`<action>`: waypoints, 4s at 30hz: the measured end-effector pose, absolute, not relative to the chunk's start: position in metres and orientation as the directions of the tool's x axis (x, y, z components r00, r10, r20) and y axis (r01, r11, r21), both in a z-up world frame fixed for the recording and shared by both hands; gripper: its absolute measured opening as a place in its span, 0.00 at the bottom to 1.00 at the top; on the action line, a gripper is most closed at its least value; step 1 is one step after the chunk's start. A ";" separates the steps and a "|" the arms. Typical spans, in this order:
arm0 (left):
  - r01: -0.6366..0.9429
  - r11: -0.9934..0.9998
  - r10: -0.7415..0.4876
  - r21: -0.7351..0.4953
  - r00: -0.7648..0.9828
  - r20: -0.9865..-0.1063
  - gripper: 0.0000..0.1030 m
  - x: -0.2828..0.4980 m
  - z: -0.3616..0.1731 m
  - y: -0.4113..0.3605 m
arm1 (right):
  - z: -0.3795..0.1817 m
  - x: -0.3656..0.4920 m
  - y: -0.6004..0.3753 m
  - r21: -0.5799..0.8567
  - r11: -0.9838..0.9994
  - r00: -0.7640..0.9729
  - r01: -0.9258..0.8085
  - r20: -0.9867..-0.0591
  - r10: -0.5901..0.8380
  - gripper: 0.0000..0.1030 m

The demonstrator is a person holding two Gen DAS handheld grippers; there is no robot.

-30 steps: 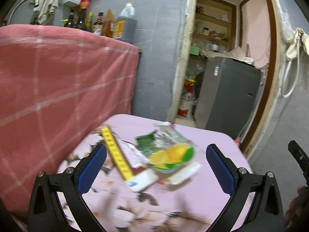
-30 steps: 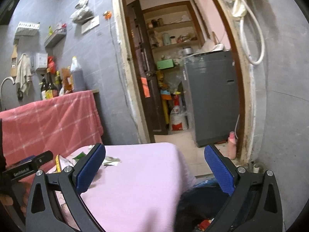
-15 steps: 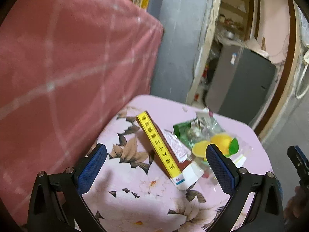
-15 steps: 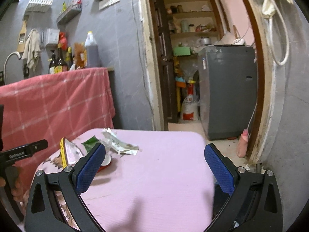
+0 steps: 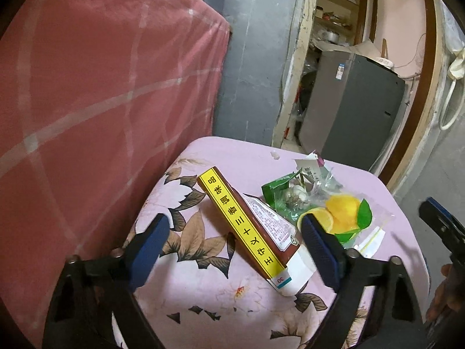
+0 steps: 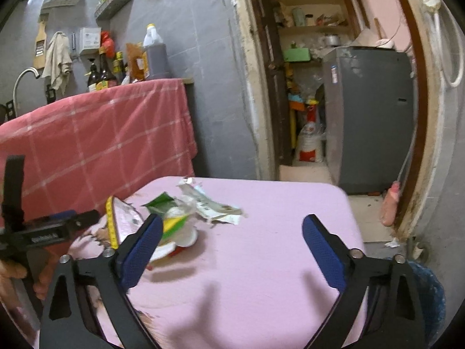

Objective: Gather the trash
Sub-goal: 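Grasp the yellow-labelled box with the left tool while the right tool grasps a clear wrapper, then carry the yellow box and clear wrapper over the trash bin, then open both tools to drop the box and wrapper into the bin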

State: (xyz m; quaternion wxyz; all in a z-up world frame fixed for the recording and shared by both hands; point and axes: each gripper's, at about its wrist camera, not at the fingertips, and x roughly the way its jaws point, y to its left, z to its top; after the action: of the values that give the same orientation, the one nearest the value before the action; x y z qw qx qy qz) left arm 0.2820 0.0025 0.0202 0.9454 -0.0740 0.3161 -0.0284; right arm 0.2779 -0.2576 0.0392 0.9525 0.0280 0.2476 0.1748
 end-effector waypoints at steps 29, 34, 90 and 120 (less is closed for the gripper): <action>0.008 0.938 -0.244 -0.347 0.726 -0.642 0.25 0.300 0.012 0.023 | 0.003 0.317 -0.209 0.213 0.884 0.650 -0.416 -0.611 0.453 0.26; 0.008 0.934 -0.248 -0.356 0.731 -0.636 0.22 0.297 0.017 0.023 | 0.006 0.311 -0.209 0.230 0.880 0.655 -0.415 -0.596 0.465 0.12; 0.422 0.884 -0.463 -0.200 0.740 -0.487 0.03 0.245 0.051 -0.194 | 0.051 0.221 -0.376 0.134 0.986 0.907 -0.102 -0.395 0.147 0.01; 0.575 0.765 -0.619 -0.289 0.535 -0.575 0.03 0.284 -0.003 -0.363 | -0.008 0.225 -0.528 0.287 0.949 0.882 0.133 -0.471 0.018 0.02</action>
State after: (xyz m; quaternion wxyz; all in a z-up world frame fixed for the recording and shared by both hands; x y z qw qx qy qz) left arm 0.2843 -0.3633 -0.0033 0.8755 -0.0324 0.3408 -0.3410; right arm 0.2255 -0.5275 -0.0081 0.9572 0.1573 0.2411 -0.0300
